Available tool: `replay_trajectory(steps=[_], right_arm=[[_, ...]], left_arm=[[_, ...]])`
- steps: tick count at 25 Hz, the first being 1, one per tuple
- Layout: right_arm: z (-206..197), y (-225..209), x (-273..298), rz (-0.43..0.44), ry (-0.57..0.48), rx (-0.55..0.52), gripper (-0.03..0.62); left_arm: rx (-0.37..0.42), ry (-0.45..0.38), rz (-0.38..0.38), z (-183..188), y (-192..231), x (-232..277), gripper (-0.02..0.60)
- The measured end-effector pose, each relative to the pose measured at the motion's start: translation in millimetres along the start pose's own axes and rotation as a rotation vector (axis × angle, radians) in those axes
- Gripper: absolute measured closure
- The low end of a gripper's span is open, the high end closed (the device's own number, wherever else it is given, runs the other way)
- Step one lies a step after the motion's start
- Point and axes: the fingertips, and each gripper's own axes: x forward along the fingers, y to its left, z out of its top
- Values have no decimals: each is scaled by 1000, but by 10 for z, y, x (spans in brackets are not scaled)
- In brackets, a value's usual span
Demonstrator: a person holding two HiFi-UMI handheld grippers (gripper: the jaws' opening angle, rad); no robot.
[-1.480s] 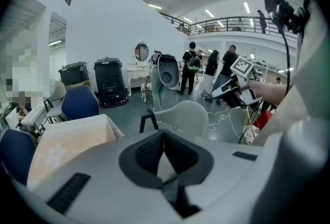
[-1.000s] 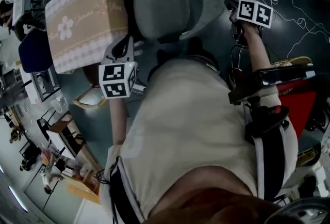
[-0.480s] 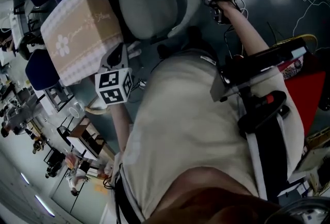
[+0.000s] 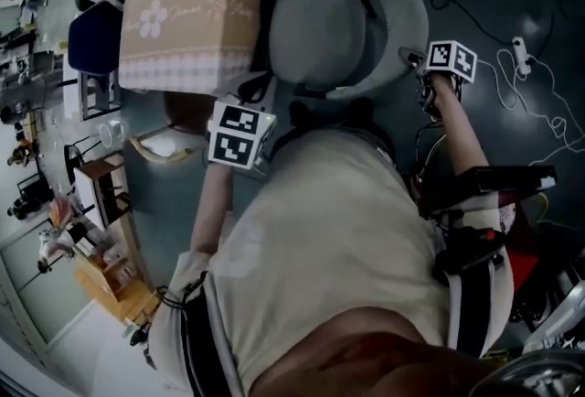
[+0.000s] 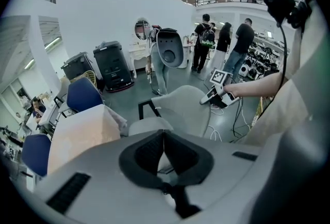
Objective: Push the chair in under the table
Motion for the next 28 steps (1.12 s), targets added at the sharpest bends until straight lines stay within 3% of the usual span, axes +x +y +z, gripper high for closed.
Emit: replay_trajectory(steps=[5,9,12,18,22,28], right_arm=[[-127,94,250,67,68,99,293],[-185,-24,337,21,83,139,311],[-238,-123,367,-33,82,149,405],[-226,-128,323,-54,30,189,407],[-221,-117,385,-117,1,165,421],[-218,-212,419,-298,-37,101,456]], left_arm=[[-58,1,30,-108,86,-24,574],[-95,2,38,-175,170,9,574],[-107,-3,46,-222,257,10,574],[-143,1,71,-261,492,-83,574],[-171,-2,92,-352,690,-152,574],[-191,-6,91,-478,805,-134,574]])
